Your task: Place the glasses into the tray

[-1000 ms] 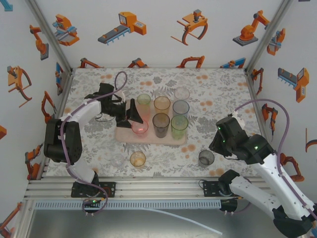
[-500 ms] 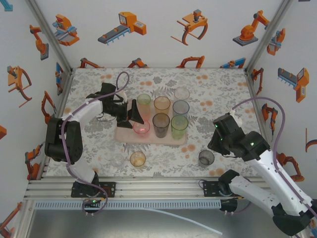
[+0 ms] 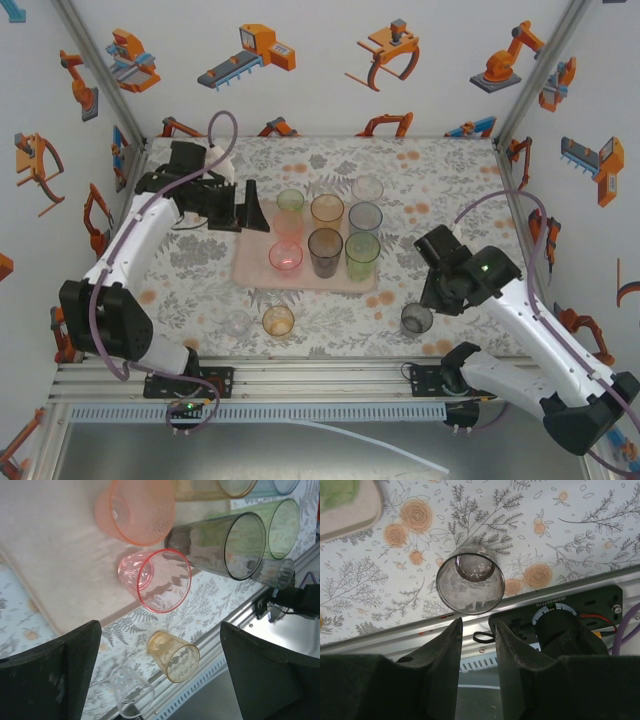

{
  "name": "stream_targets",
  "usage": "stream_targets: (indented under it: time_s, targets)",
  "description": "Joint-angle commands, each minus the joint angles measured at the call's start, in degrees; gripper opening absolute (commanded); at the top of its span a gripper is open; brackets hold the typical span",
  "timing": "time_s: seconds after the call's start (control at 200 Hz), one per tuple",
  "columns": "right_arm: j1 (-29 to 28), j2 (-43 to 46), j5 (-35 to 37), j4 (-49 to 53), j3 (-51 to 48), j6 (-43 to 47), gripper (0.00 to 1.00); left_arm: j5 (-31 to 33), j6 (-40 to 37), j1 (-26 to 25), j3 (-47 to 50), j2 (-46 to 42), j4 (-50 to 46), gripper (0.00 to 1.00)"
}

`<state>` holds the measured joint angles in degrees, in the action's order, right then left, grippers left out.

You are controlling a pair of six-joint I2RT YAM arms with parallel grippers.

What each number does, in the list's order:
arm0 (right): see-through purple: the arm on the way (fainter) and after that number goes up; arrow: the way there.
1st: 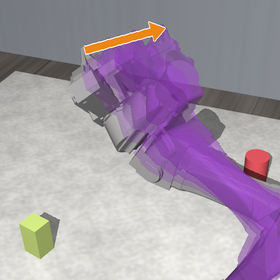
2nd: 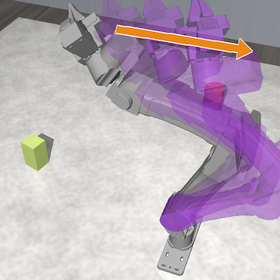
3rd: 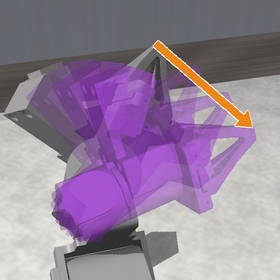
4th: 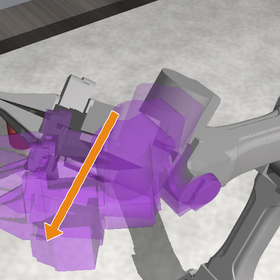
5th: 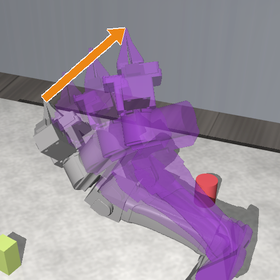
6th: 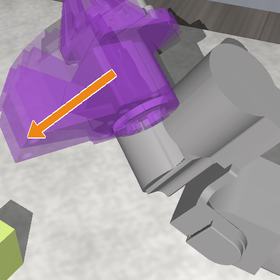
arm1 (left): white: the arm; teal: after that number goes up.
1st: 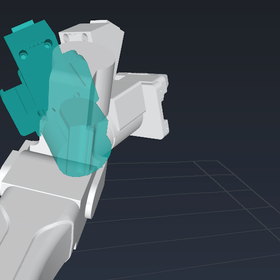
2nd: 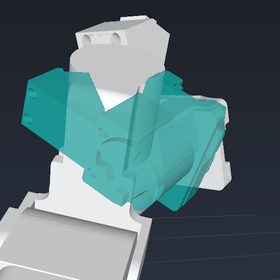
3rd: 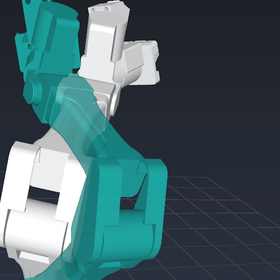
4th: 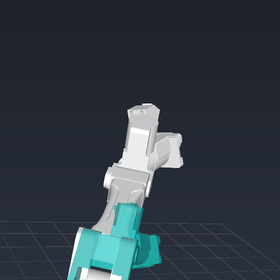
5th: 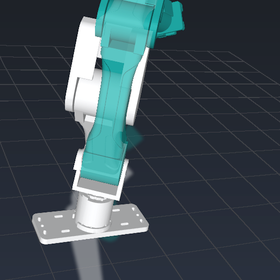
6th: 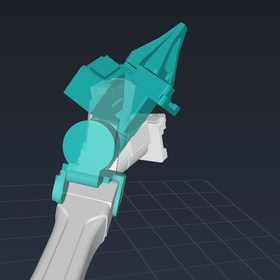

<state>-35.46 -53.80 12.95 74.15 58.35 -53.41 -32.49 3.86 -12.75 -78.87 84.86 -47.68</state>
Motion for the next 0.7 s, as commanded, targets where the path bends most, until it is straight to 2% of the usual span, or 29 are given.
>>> stream_targets:
  time_s: [0.0, 0.33, 0.696]
  targets:
    - [-0.44, 1.32, 0.59, 2.3, -1.02, -0.91, 0.34, 1.66, -7.08, 1.56, -3.73, -3.31, -8.69, 0.94]
    - [-0.4, 2.83, -0.73, -2.97, -9.04, -2.84, 0.33, 3.64, -10.31, 2.2, -2.27, -12.5, -11.65, 0.95]
    - [-0.4, 3.64, -0.23, -8.44, -14.78, -4.17, 0.33, 5.33, -10.5, 2.21, 0.05, -16.37, -11.83, 0.95]
